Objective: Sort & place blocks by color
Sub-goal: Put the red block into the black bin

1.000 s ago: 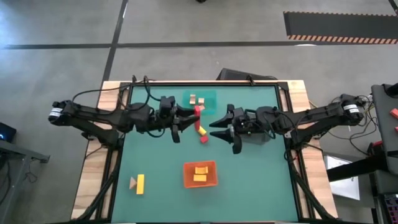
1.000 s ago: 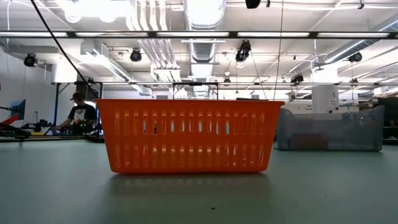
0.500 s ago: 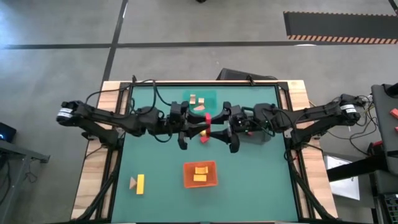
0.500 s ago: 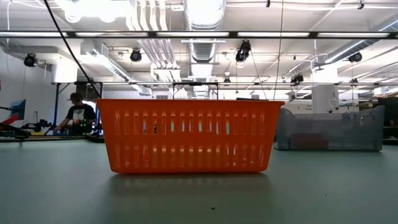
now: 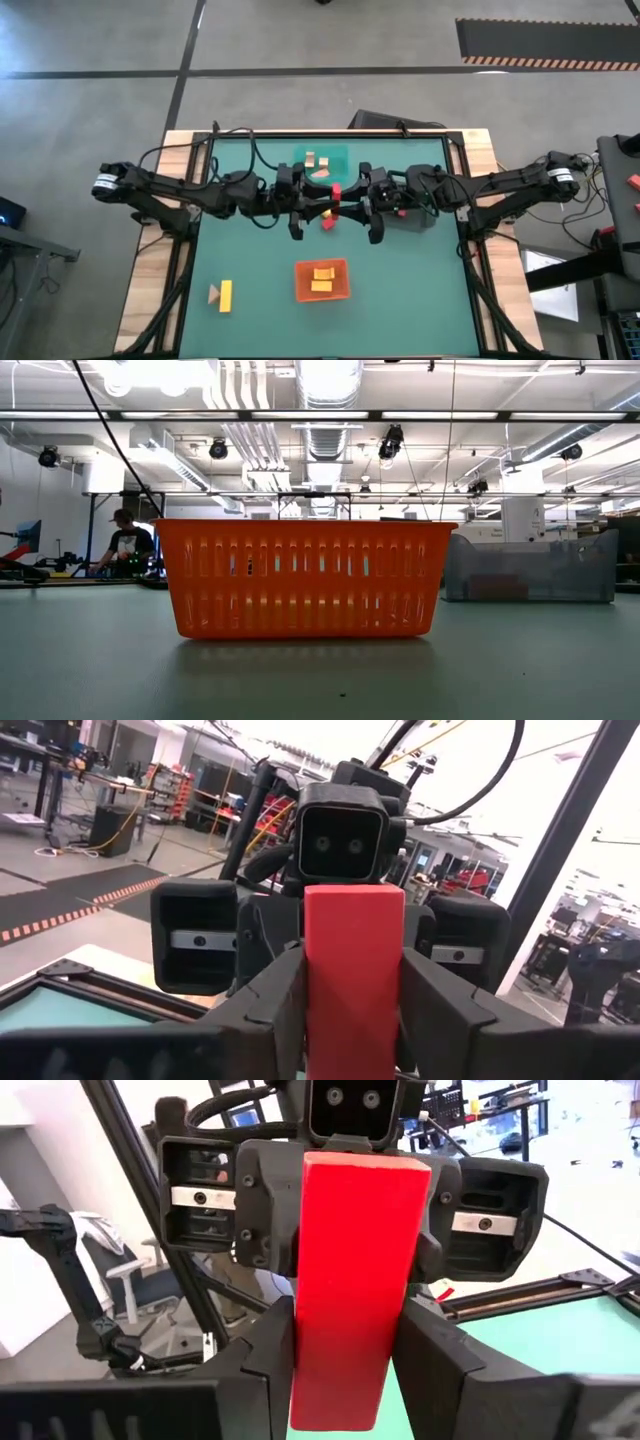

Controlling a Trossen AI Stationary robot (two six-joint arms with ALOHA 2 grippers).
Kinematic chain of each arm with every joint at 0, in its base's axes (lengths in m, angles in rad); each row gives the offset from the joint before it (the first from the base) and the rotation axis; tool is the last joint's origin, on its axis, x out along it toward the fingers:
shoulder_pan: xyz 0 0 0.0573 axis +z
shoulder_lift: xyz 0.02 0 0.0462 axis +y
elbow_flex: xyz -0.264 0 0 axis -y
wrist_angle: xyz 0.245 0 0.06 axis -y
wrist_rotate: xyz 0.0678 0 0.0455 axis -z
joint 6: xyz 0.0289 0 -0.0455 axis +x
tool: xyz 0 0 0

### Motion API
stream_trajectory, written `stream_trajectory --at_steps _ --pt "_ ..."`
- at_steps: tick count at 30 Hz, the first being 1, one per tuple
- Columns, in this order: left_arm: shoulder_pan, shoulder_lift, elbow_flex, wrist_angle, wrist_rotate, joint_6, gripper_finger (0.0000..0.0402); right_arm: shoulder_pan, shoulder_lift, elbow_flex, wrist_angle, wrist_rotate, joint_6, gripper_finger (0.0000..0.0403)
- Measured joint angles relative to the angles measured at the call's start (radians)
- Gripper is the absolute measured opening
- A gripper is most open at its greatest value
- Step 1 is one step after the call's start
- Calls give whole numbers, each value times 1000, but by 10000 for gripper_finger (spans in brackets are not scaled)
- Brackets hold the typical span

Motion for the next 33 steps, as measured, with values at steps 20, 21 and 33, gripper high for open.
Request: stream_trajectory --at_steps 20,21,33 --pt "6 -54 -2 -130 5 -93 255 -121 8 104 -808 39 37 121" --pt "8 -54 -2 -137 2 -93 255 -133 4 105 -873 32 37 121" --pt "13 -65 1 -151 -54 -94 255 -292 31 51 -1309 22 -32 121"
